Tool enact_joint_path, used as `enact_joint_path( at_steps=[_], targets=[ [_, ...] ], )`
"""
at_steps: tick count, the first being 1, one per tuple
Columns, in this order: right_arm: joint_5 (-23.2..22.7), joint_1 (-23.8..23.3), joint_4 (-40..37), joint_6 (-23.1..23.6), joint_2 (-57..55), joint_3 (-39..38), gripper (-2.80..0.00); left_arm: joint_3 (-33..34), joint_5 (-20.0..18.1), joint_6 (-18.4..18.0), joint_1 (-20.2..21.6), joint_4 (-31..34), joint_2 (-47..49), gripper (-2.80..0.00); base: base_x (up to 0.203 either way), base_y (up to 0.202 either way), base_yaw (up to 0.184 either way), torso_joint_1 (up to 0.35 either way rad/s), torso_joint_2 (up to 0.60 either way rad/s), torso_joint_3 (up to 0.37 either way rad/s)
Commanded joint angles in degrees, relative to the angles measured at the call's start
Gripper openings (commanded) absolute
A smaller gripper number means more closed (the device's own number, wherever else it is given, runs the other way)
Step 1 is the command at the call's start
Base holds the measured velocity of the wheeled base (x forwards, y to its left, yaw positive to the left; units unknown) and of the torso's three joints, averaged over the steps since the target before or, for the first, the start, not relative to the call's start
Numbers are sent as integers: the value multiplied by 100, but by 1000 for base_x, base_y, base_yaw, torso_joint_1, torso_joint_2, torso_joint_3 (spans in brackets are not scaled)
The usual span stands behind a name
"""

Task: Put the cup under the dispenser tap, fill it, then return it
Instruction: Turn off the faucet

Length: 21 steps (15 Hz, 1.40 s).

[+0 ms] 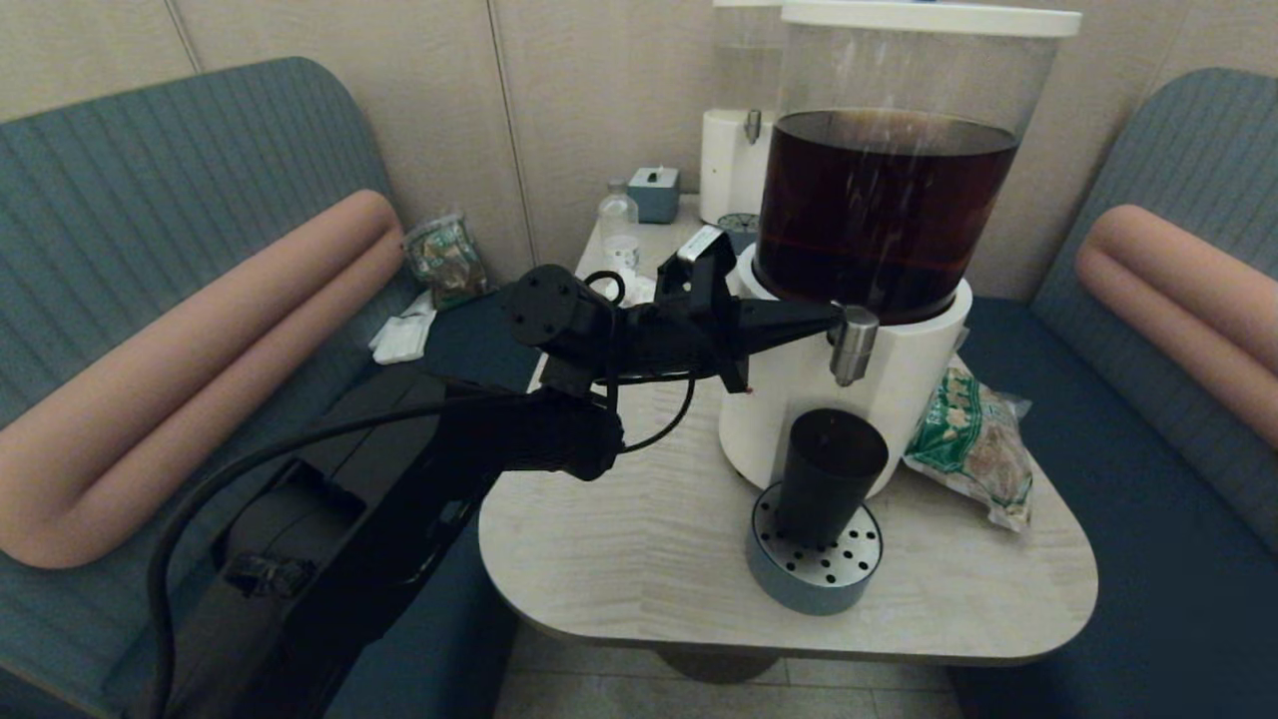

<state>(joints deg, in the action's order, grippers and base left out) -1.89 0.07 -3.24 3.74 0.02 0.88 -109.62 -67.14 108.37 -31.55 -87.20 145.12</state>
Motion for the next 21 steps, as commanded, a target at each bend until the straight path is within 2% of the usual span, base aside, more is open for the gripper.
enact_joint_path(
  at_steps=[1, 3, 7, 13, 21],
  targets=[
    [-4, 1, -1, 4, 6, 0, -280, -109, -18, 52, 0, -46, 113, -280, 0, 0, 0, 0, 0, 0],
    [-4, 1, -1, 3, 6, 0, -280, -113, 0, 8, 8, -46, 113, -280, 0, 0, 0, 0, 0, 0],
    [-4, 1, -1, -5, 6, 0, -280, -113, 530, -115, 0, -46, 104, -280, 0, 0, 0, 0, 0, 0],
    [-4, 1, -1, 4, 6, 0, -280, -77, 666, -106, 0, -2, 42, -280, 0, 0, 0, 0, 0, 0],
    [-4, 1, -1, -4, 6, 0, -280, -104, 658, -118, -33, 112, 172, -280, 0, 0, 0, 0, 0, 0]
  ],
)
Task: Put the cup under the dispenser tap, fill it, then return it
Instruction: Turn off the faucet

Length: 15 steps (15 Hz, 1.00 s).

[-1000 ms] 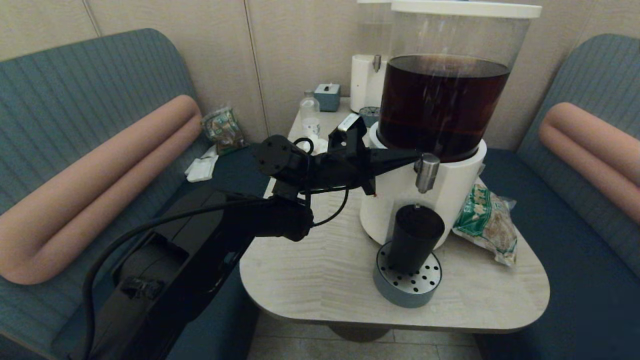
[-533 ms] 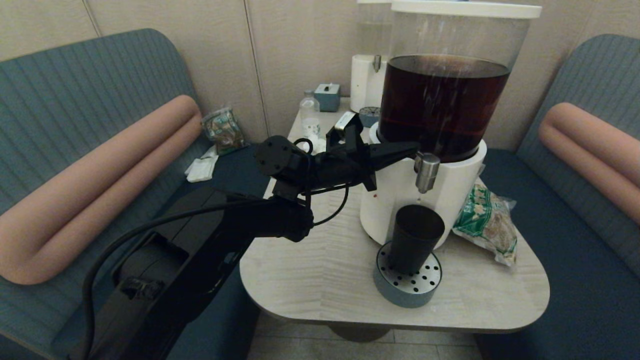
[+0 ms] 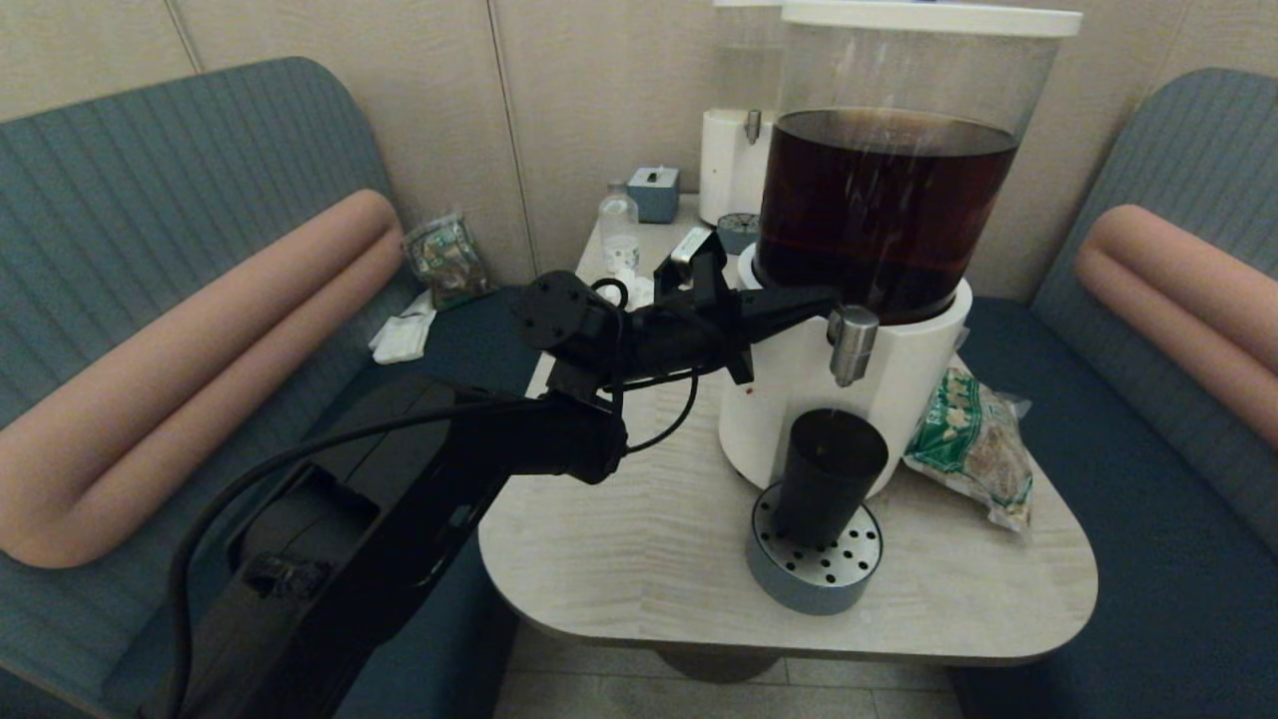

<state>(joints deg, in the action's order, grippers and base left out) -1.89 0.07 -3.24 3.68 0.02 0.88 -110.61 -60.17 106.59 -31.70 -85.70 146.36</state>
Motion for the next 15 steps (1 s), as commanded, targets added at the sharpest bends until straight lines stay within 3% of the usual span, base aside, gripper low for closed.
enact_joint_path(
  at_steps=[1, 15],
  targets=[
    [-4, 1, -1, 1, 6, 0, -280, -5, -39, 63, -21, -34, 50, -280, 0, 0, 0, 0, 0, 0],
    [-4, 1, -1, 8, 6, 0, -280, -5, -323, 38, -407, -52, 235, -280, 0, 0, 0, 0, 0, 0]
  ],
)
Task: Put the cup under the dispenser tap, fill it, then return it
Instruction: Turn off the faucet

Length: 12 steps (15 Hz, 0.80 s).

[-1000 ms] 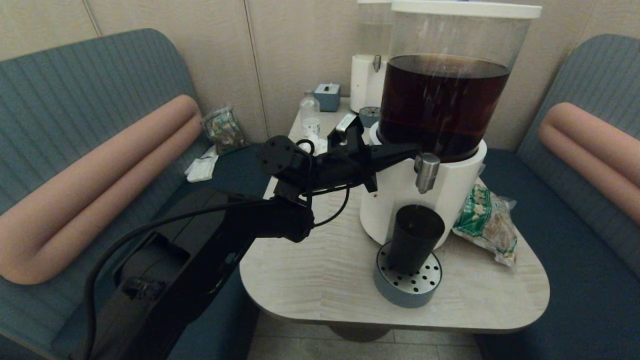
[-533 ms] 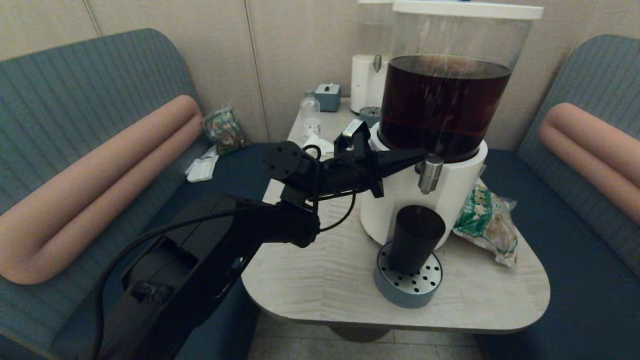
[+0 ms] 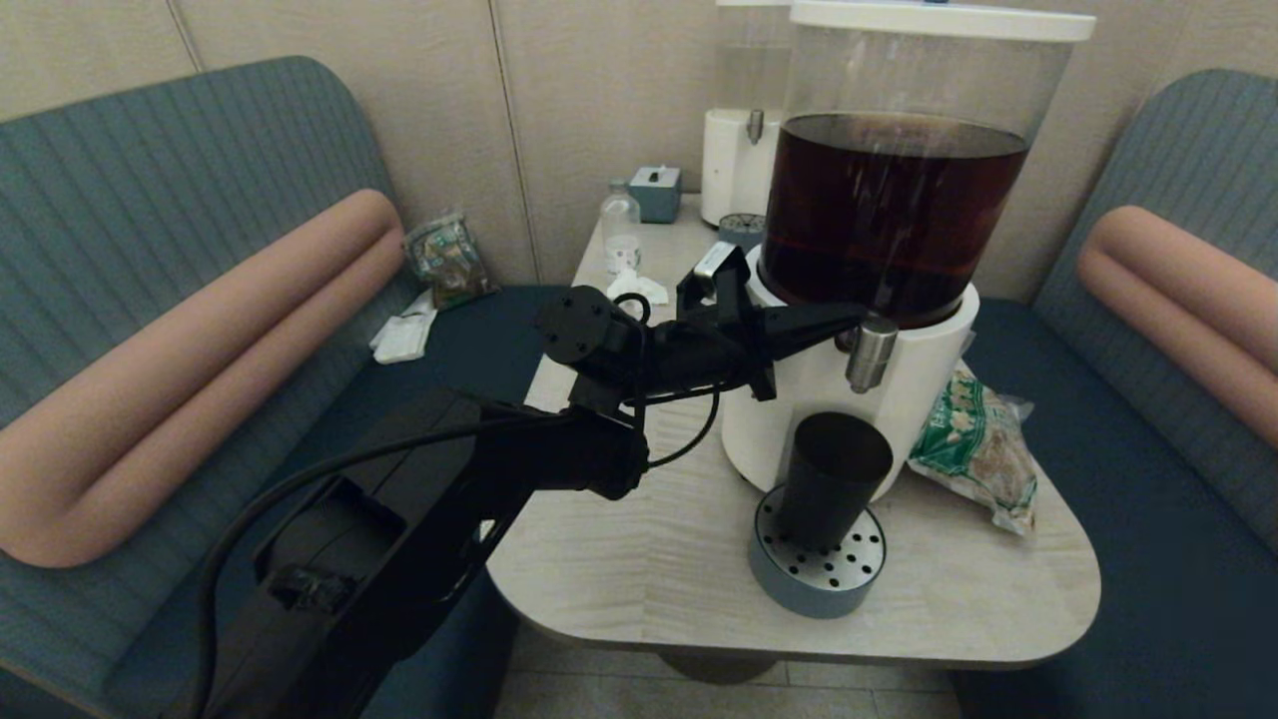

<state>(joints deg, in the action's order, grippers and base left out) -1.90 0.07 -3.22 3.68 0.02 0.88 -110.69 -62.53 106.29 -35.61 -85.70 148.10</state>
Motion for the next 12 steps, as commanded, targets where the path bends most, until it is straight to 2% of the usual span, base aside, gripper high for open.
enact_joint_path(
  at_steps=[1, 8, 12],
  targets=[
    [-3, 1, -3, 1, 6, 0, -280, 4, -102, 67, -16, -52, 70, -280, 0, 0, 0, 0, 0, 0],
    [-3, 1, -3, 2, 6, 0, -280, 118, -163, 90, 116, -196, -50, -280, 0, 0, 0, 0, 0, 0],
    [-3, 1, -3, 10, 6, 0, -280, 769, -98, 165, 232, -196, -695, -280, 0, 0, 0, 0, 0, 0]
  ],
)
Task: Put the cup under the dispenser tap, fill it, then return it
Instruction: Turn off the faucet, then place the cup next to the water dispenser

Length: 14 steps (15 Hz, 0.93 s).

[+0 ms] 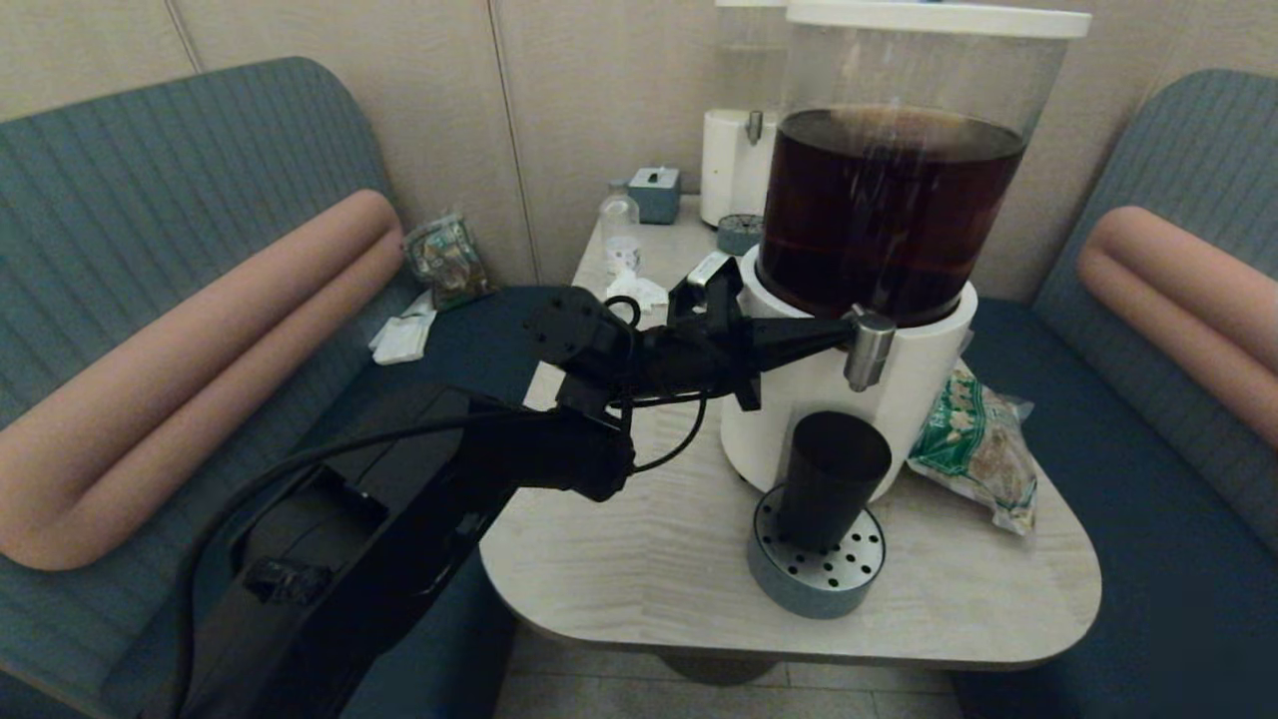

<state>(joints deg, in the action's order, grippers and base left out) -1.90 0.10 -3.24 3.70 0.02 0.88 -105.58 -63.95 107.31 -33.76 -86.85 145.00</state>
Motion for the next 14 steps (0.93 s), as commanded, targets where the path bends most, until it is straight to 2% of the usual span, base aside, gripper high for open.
enact_joint_path(
  at_steps=[1, 5, 7, 8, 11, 14],
  targets=[
    [-3, -1, -1, 3, 6, 0, -280, 546, 55, 72, 59, -82, -608, -280, 0, 0, 0, 0, 0, 0],
    [-3, -1, -1, 8, 6, 0, -280, 1664, 66, 48, 131, -82, -1675, -280, 0, 0, 0, 0, 0, 0],
    [-3, -1, -1, 8, 6, 0, -280, 1934, 55, -119, 443, -82, -2035, -280, 0, 0, 0, 0, 0, 0],
    [-3, -1, -1, 8, 6, 0, -280, 2021, 41, -260, 780, -82, -2199, -280, 0, 0, 0, 0, 0, 0],
    [-3, -1, -1, 0, 6, 0, -280, 2676, -47, -359, 1894, -82, -3299, -280, 0, 0, 0, 0, 0, 0],
    [-3, -1, -1, 8, 6, 0, -280, 3532, -479, -386, 3460, 189, -4634, -280, 0, 0, 0, 0, 0, 0]
  ],
)
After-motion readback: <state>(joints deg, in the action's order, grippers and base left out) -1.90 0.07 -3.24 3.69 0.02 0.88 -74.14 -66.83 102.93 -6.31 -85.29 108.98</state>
